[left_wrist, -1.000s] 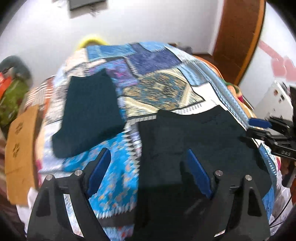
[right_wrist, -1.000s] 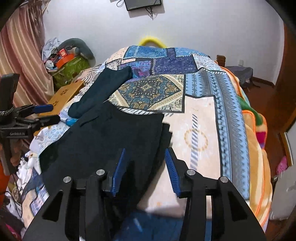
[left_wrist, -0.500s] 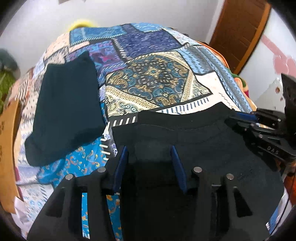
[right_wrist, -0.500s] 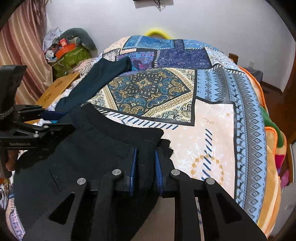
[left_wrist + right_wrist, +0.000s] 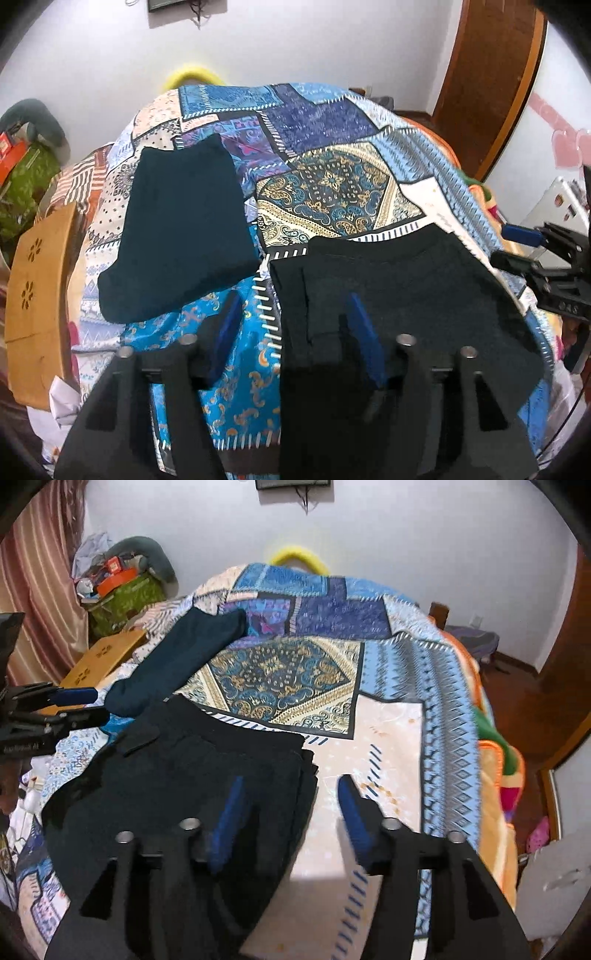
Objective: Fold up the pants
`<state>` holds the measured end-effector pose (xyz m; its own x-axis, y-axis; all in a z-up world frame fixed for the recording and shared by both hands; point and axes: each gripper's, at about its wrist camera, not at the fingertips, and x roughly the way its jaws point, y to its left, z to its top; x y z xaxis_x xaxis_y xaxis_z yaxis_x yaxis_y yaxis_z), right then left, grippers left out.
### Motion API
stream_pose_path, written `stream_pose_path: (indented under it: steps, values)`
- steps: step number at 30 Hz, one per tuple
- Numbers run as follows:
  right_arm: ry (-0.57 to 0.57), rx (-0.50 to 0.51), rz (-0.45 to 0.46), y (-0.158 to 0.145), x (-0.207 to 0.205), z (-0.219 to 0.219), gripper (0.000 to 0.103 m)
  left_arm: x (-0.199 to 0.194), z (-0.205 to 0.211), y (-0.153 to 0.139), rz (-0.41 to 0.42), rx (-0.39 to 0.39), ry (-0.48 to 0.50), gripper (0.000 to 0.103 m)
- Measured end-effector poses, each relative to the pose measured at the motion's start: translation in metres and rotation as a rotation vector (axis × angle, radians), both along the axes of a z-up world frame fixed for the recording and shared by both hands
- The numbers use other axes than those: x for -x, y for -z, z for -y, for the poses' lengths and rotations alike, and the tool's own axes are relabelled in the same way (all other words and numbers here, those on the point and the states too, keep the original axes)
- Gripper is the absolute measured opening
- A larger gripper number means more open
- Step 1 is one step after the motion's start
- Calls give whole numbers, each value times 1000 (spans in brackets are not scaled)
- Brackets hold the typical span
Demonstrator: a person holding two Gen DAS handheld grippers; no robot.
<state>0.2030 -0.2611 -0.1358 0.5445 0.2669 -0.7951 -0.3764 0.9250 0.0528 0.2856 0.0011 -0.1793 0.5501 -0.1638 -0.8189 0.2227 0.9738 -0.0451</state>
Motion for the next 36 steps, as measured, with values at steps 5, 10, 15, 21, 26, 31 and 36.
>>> stream_pose_path:
  steps: [5,10,15,21,26,31,36]
  values:
    - [23,-91,-38,1,22,8,80,11,-5,7,-48,52,6,81]
    - [41,-149,-149,28,29,9,80,10,-3,38,-164,89,19,83]
    - [39,-201,-236,52,23,9,80,-5,-5,62,-274,196,23,83]
    - [9,-324,-333,67,6,7,81,-30,2,82,-390,301,45,88]
    - [-64,-346,-365,70,-4,-5,67,-45,6,89,-433,332,42,89]
    - [-78,-328,-359,68,-9,-12,46,-42,15,79,-401,315,65,60]
    - [-92,-286,-296,54,2,-18,30,-23,26,61,-312,214,84,41]
